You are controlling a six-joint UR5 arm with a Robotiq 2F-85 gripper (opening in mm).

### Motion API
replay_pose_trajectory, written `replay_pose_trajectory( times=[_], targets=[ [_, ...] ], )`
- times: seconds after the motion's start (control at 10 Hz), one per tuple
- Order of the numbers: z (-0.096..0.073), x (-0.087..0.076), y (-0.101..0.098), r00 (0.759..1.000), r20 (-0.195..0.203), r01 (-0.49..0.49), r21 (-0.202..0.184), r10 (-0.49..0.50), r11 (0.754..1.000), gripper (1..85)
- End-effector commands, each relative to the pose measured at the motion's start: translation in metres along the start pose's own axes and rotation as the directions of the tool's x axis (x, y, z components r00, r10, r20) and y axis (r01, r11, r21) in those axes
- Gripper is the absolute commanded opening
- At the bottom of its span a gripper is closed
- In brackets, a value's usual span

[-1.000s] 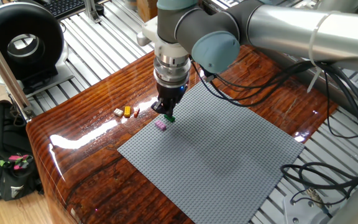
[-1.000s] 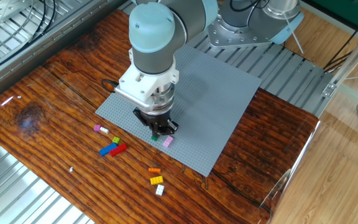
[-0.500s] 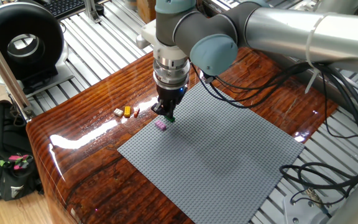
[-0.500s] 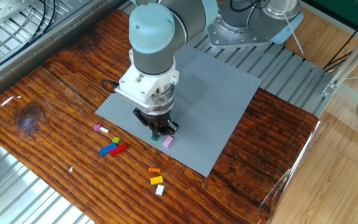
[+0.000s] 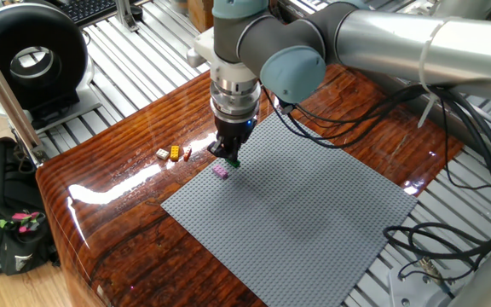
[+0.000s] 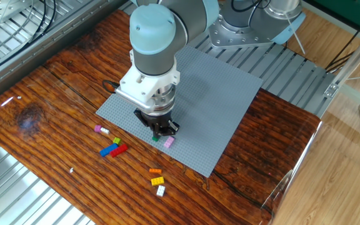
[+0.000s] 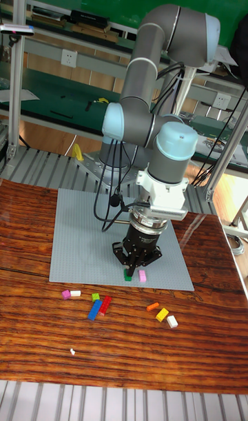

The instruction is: Build with small Lego blocks

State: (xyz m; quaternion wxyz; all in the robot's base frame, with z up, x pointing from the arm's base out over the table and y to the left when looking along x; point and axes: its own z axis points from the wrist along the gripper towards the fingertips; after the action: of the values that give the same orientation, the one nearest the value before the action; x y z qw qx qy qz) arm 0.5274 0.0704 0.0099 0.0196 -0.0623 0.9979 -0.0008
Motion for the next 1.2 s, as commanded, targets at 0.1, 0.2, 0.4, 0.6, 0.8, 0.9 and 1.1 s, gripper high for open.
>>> replay_pose_trajectory(
  times=[0.1, 0.2, 0.4, 0.6, 0.8, 0.9, 1.1],
  targets=[
    [-0.022, 0.000, 0.001, 1.000, -0.029, -0.008, 0.021, 0.009, 1.000, 1.7],
    [-0.028, -0.002, 0.009, 0.999, -0.028, -0.016, 0.012, 0.016, 1.000, 1.7],
    [-0.045, -0.011, 0.024, 0.999, -0.028, -0.035, -0.004, 0.035, 0.999, 1.7],
    [-0.084, -0.037, 0.028, 0.998, 0.030, -0.050, 0.007, 0.049, 0.999, 1.7],
    [-0.114, -0.070, 0.025, 0.989, 0.135, -0.056, 0.002, 0.055, 0.998, 1.7],
    [-0.112, -0.077, 0.019, 0.989, 0.145, -0.039, 0.000, 0.039, 0.999, 1.7],
    [-0.107, -0.088, 0.009, 0.990, 0.137, -0.045, 0.012, 0.043, 0.999, 1.7]
  ],
)
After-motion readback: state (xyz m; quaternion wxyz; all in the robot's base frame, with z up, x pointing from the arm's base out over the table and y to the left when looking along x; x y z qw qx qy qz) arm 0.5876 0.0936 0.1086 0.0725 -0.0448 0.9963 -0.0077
